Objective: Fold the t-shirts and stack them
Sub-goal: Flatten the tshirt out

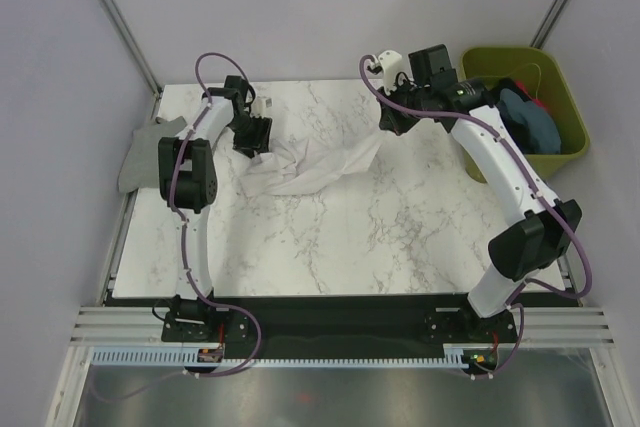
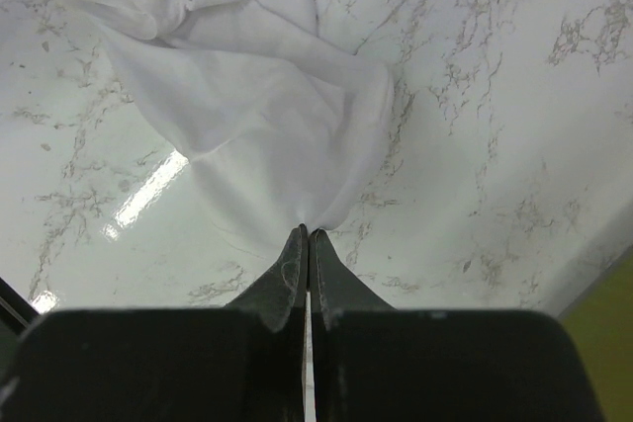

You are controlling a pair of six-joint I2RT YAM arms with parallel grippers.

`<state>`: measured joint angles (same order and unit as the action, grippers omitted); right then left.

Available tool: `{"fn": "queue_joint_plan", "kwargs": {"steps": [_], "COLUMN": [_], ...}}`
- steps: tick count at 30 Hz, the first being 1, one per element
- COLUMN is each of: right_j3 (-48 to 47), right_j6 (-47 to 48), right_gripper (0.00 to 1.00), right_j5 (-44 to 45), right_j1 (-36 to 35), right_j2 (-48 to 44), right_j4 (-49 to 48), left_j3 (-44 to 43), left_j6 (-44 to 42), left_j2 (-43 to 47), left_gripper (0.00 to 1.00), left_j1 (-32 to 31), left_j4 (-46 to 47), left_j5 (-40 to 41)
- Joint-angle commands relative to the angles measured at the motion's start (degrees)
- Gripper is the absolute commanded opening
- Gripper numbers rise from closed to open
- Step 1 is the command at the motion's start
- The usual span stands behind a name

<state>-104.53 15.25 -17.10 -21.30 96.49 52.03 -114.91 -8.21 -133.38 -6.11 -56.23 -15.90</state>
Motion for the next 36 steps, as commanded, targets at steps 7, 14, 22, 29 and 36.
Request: {"fn": "queue_joint_plan", "kwargs": {"steps": [7,14,22,29,36], "right_j3": [-0.94,-3.83,-10.43,-10.26,-3.06], "right_j6": [1.37,2.16,2.77,-1.35,-5.84], "right_gripper": [0.0,0.0,0.0,0.0,0.0], "right_j5": [0.23,5.93,22.44,25.28,14.57], "right_j1": [-0.06,0.38,2.75,11.44,16.29], "right_j2": [1.51,4.23,2.92,-4.01,-14.64], "right_j4": [-0.79,-2.19,-8.33,-10.37,-8.61], "left_j3": [-2.34,-7.42,-11.56,-10.69,1.5], "left_j6": [-1.55,-1.2,-4.18,-8.14,-8.58], "left_j2": [-0.57,8.91,25.44,37.65,52.49], "left_gripper": [0.02,0.02,0.02,0.02,0.02], "left_j1": [0.66,0.75,1.1,1.1,1.1], "left_j4": [-2.48,-0.38,2.7,2.7,1.91], "left_j5": [-5.89,-6.6,-1.59,1.66,0.88]}}
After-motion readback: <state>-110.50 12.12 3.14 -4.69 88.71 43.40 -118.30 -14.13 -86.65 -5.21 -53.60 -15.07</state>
